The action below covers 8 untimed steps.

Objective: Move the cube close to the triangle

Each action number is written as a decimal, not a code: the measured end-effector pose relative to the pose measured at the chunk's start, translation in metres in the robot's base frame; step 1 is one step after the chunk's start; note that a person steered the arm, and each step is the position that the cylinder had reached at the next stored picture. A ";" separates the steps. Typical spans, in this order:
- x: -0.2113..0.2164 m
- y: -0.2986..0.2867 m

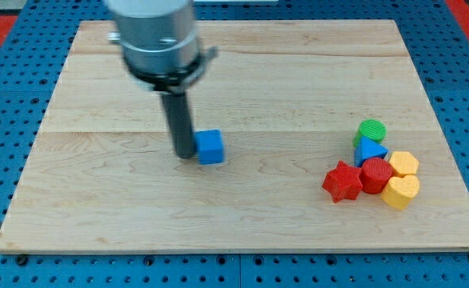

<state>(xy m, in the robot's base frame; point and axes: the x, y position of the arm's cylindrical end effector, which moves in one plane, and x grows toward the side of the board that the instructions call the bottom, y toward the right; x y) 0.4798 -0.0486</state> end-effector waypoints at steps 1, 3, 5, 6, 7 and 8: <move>-0.005 0.075; -0.012 0.112; -0.066 0.119; -0.075 0.024; -0.085 -0.075; -0.146 -0.127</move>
